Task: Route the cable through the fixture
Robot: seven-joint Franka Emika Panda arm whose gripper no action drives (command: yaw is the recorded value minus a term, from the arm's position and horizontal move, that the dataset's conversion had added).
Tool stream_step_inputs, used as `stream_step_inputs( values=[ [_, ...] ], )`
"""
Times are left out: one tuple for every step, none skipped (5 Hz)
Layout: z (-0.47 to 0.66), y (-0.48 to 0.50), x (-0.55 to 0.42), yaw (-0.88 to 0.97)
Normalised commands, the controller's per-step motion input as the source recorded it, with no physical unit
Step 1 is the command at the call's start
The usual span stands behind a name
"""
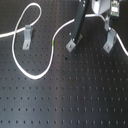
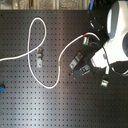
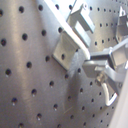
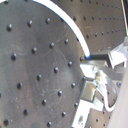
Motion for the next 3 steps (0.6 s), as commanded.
stream_step_inputs(
  values=[
    [-0.41,-0.011,-0.119,-0.08],
    [-0.29,0.021,-0.176,-0.03],
    [0.00,0.022,-0.014,0.00]
  ],
)
